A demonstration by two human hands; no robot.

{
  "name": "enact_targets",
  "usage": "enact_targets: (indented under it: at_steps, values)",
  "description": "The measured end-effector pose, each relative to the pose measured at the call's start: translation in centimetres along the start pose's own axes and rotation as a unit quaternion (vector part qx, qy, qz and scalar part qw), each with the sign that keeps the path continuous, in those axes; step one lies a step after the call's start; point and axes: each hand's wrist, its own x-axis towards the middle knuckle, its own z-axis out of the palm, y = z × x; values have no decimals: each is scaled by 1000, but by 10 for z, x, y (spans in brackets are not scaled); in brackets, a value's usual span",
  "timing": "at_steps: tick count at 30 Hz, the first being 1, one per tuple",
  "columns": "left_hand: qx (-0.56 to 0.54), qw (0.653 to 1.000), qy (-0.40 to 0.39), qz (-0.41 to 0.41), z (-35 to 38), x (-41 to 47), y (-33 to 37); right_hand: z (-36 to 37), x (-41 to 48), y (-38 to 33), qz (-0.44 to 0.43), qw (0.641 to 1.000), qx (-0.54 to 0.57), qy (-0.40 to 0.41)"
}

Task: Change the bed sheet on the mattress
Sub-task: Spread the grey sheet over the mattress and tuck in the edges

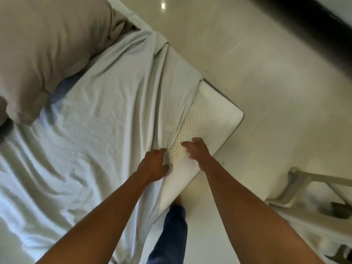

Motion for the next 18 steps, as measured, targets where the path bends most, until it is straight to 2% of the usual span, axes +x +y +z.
enact_targets:
  at_steps: [3, 7, 10, 12, 16, 18]
  values:
    - [42, 998, 33, 13, -6, 55, 9, -17, 67, -52, -58, 997, -15, 52]
    - [156, 986, 54, 36, -9, 94, 18, -21, 138, -121, -94, 989, -73, 88]
    - [134, 986, 80, 61, -18, 104, 19, -16, 161, -140, -77, 981, -130, 124]
    - [102, 986, 107, 78, -29, 111, 21, -26, 161, -129, -61, 977, -136, 151]
    - [34, 982, 165, 83, -47, 130, 38, -77, 122, -66, 24, 955, -76, 284]
    - [35, 987, 138, 74, -52, 142, 54, -89, 106, -49, 5, 956, -88, 280]
